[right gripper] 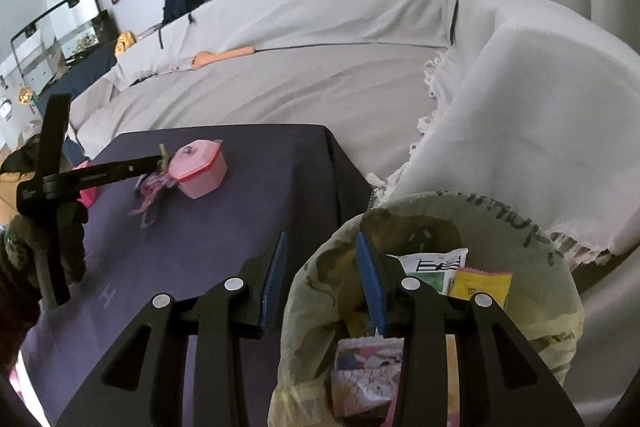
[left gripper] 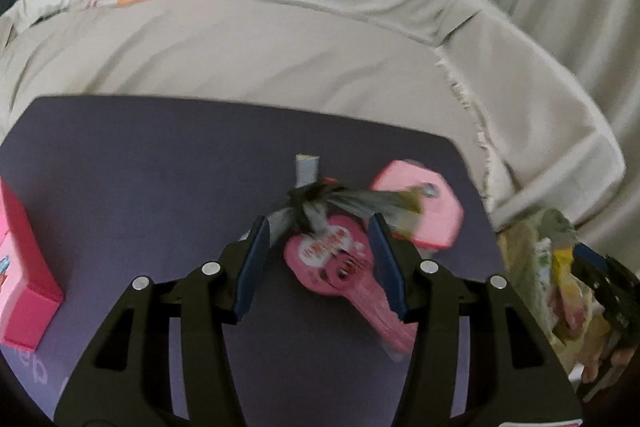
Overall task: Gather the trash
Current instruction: 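Grasp the pink lollipop card with the right tool while the left grasps the keys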
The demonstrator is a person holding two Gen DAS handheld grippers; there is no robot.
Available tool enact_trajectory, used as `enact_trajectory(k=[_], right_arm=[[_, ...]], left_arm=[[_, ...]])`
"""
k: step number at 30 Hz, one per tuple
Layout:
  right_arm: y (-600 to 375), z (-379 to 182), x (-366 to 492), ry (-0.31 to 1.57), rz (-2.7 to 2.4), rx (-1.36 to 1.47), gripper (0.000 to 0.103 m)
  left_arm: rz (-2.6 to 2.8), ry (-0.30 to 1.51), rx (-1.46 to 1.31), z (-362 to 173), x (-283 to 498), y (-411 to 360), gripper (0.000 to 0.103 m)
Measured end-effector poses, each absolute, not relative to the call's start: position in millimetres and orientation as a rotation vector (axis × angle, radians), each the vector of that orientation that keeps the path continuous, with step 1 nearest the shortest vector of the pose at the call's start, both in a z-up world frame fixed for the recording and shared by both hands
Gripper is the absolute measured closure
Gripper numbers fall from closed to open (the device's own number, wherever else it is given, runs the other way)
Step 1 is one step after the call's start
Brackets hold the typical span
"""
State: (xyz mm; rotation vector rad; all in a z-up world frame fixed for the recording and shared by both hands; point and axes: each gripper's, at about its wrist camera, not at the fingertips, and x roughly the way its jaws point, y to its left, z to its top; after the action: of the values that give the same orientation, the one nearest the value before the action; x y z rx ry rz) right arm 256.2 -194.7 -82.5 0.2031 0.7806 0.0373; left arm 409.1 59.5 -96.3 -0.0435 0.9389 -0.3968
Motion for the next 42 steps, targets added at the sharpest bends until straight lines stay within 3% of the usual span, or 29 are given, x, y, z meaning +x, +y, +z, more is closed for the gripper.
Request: enact_trajectory(k=[3,5,6,9,27,42], right_arm=[[-194.5,-82.6,262.4,0.803,0.034,0.23,0.068],[-187.2,-79.9,264.6,0.808,0.04,0.211,0.068],[-182.4,-78.0,264.5,0.807,0.04,0.196,0.068],[-167.9,-73.8,264.0,0.806,0.061,0.159,0.068],[-77.9,-75.9,288.7,0.865,0.235,0.095,0.068],[1.4,-86.0,332.6,0.885,0.36,0.001,0.068]], left_arm=[[-0.401,0.941,-0.059,-99.8,411.5,59.6,0.055],[-0.405,0.934,-0.053,-100.5,408.6,59.2,0.072],[-0.408,0.934,-0.054,-100.8,405.9,61.5,0.085],[-0.386,0.913,-0.058,-98.6,392.1,73.5,0.097],[-0.314,0.877,-0.09,-77.5,291.7,178.6,0.099],[-0.314,0.896,-0.226,-93.5,276.4,233.2,0.099]])
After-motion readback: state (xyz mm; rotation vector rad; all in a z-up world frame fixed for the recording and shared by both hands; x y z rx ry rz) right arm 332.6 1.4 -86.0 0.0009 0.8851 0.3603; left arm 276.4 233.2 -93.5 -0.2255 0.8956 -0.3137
